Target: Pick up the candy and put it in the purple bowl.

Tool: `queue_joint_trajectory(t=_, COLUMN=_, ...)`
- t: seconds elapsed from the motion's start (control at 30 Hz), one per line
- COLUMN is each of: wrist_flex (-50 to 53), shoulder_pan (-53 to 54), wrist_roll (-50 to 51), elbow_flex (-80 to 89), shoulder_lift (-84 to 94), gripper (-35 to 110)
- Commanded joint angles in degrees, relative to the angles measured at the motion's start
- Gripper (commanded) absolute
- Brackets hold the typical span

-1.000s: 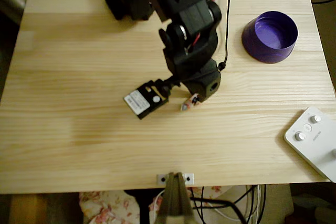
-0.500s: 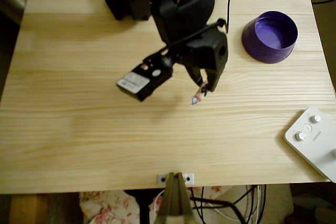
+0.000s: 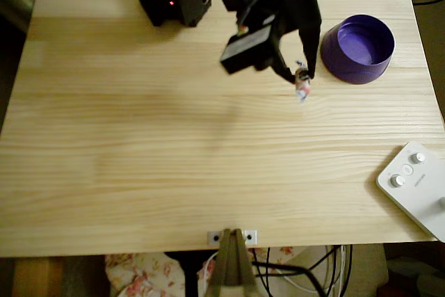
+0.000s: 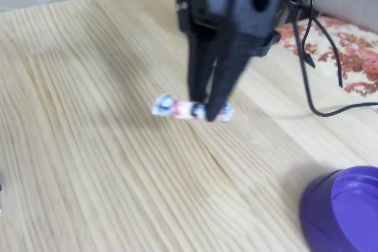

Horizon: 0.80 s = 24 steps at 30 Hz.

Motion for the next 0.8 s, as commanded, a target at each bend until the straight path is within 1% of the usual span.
queue_joint_trajectory(t=0.0, wrist_flex=-1.1, shoulder_pan=-4.3, wrist_roll=-6.2, elbow_flex=0.4, shoulder_lift=7.0, gripper=0)
queue_joint_trajectory(t=0.23, wrist_flex=-3.3, shoulder_pan=-12.7, wrist_roll=-15.2, elbow_flex=1.0, shoulder_lift=10.4, gripper=0)
queue_joint_trajectory(t=0.37, wrist_flex=-6.4, shoulder_pan=-17.5, wrist_roll=-18.5, elbow_flex=0.4, shoulder_lift=8.8, gripper=0)
queue_joint_trajectory(t=0.53, wrist_flex=-8.9, shoulder_pan=-22.9, wrist_roll=-23.0, elbow_flex=-2.5, shoulder_lift=2.3, gripper=0)
queue_joint_trajectory(t=0.77, wrist_flex=-12.8, shoulder_pan=-26.2, wrist_roll=-25.2, elbow_flex=-8.2, shoulder_lift=-10.7, gripper=0)
